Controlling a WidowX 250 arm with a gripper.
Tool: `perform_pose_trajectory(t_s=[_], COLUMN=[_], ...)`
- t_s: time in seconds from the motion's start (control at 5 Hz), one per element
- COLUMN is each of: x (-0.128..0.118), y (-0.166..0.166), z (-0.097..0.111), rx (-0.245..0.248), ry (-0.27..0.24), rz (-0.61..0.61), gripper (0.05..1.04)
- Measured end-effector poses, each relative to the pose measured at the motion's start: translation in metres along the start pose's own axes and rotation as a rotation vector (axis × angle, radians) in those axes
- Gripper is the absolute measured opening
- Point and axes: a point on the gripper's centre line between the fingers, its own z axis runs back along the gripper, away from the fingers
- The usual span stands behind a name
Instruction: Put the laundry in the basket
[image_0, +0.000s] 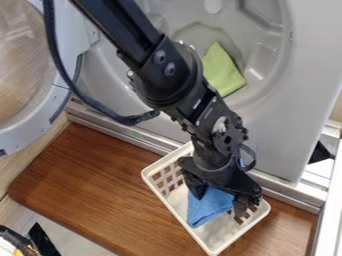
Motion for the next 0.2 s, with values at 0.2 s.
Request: perform_pose_trajectory(t_s=[0.2], x=[0.0121], y=[0.0013], z=[0.0173], rx=[-0.010], ry=[-0.021], rz=[0.002], gripper=[1.001])
